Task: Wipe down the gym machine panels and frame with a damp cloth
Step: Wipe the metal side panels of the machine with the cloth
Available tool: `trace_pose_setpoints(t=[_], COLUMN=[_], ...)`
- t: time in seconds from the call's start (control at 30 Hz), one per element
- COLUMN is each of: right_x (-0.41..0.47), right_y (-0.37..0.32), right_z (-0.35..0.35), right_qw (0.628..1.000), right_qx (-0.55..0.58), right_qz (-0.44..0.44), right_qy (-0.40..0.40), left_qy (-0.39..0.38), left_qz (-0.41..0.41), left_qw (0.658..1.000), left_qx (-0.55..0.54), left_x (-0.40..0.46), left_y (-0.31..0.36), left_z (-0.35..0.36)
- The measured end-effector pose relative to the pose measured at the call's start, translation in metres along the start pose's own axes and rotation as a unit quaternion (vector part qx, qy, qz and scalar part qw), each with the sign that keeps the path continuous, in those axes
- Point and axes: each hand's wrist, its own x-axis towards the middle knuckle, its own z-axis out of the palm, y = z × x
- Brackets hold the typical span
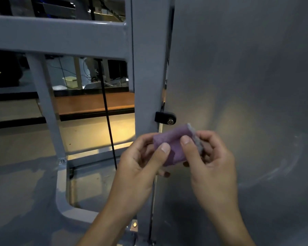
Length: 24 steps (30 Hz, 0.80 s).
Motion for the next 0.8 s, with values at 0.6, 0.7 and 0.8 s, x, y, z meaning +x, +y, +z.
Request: trace_pose_setpoints(t=[0.6,0.7,0.8], right_x=[-0.004,-0.005,-0.007], right_y=[0.008,0.004,0.003], right_z=[0.049,0.07,0.079], right_qw=[0.989,0.989,0.983], right_qx=[0.045,0.075,0.124], right_qz=[0.034,0.047,0.07], right_qy=[0.137,0.118,0.113], left_qy=[0.173,0.185,0.202], left_qz=[0.035,0.054,0.063], left_qw=[0.983,0.98,0.975], left_qx=[-0.054,-0.048,-0.061], left_x=[0.012,0.014,0.018], left_y=[-0.011,-0.009,-0.006], left_z=[-0.024,-0.023,-0.026])
